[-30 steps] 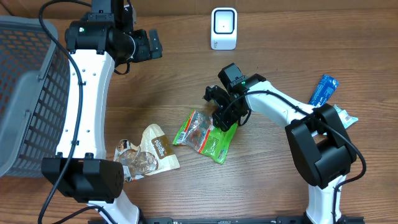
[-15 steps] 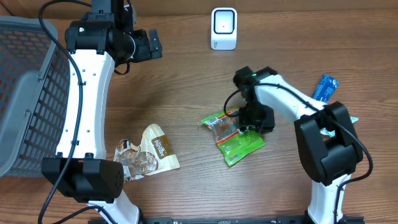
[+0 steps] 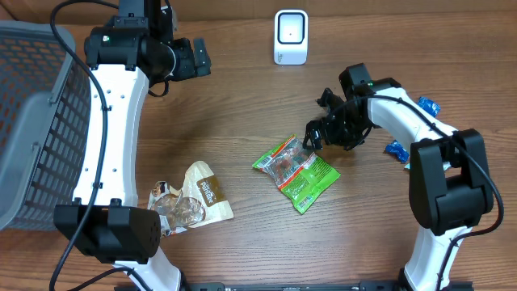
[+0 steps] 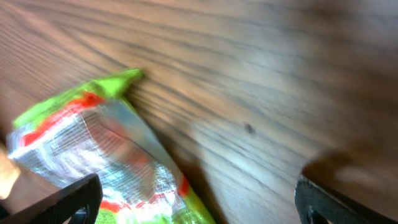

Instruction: Scan the item barcode

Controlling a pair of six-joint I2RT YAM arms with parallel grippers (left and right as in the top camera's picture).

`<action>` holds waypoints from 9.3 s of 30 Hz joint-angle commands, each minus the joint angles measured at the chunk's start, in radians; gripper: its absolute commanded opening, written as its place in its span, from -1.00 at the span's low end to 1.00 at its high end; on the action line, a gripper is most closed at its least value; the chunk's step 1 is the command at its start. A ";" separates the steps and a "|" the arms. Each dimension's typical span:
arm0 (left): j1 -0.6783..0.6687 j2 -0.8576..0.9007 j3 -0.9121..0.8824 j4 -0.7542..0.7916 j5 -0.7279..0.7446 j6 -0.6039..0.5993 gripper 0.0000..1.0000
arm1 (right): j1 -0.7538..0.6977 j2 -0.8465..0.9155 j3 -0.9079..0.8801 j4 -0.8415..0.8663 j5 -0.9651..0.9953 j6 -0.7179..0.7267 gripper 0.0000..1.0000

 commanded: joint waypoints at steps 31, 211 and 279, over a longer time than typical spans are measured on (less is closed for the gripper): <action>-0.004 0.002 0.014 0.000 -0.006 -0.010 1.00 | -0.081 -0.300 0.216 -0.106 -0.502 -0.112 -0.93; -0.004 0.002 0.014 0.000 -0.006 -0.010 1.00 | 0.213 0.243 0.080 1.657 1.048 -1.346 -0.93; -0.004 0.002 0.014 0.000 -0.006 -0.010 1.00 | -0.767 -0.380 -0.010 -0.140 0.009 0.377 0.09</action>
